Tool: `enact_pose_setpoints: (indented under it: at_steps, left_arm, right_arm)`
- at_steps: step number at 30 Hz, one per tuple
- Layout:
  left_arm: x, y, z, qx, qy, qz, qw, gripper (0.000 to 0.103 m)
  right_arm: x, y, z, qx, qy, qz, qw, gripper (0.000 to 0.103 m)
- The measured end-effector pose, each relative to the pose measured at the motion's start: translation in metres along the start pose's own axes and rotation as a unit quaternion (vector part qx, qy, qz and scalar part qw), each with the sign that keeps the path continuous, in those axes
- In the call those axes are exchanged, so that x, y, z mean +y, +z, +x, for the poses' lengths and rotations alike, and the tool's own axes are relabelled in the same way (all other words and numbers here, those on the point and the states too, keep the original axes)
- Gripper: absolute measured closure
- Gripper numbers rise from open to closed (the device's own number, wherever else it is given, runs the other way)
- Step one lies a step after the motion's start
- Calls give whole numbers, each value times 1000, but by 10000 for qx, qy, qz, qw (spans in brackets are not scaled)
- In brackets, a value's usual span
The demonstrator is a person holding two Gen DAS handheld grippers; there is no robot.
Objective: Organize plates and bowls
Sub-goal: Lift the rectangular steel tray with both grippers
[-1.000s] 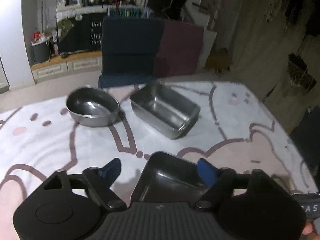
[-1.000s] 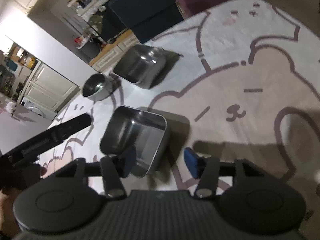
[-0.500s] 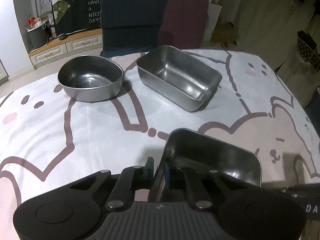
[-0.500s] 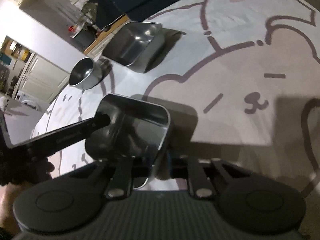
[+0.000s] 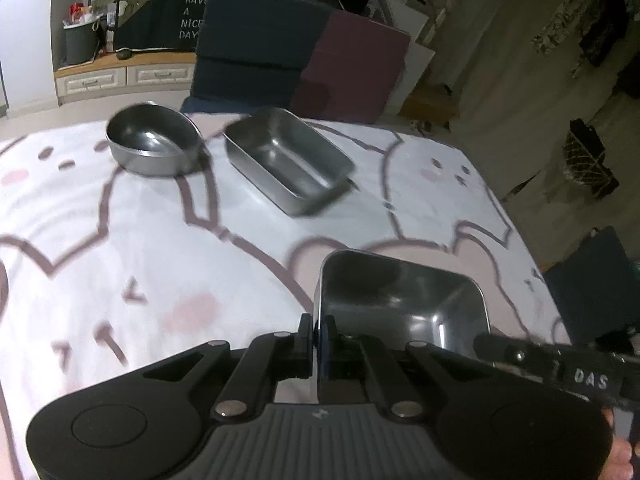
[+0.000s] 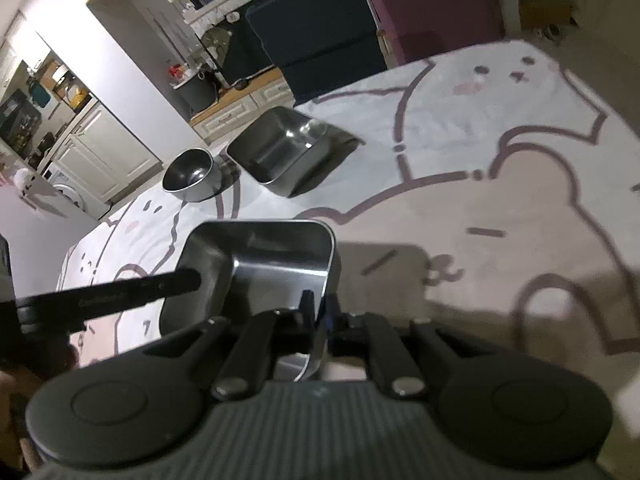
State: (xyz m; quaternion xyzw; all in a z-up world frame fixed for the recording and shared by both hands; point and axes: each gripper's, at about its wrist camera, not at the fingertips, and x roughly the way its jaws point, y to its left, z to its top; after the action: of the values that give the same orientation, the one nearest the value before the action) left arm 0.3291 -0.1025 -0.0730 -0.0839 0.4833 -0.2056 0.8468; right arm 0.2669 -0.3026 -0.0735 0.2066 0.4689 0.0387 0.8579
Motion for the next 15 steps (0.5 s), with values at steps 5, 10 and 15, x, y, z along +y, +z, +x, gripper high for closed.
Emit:
enact_pose_setpoints:
  at_steps: [5,10,15]
  left_arm:
    - [-26,-42,-4,135,-30,-182,9997,97]
    - [-37,-81,6,264,82,-454,9986,96]
    - [-34,-104,13,398,210,-654,9968,97]
  right_arm:
    - [-25,-16,-24,87,-152,-159,9997,99]
    - [-41,-34,-31,282,-367,-323,9984,100]
    - [-48,-52,-24,518,-460,-504,9963,100]
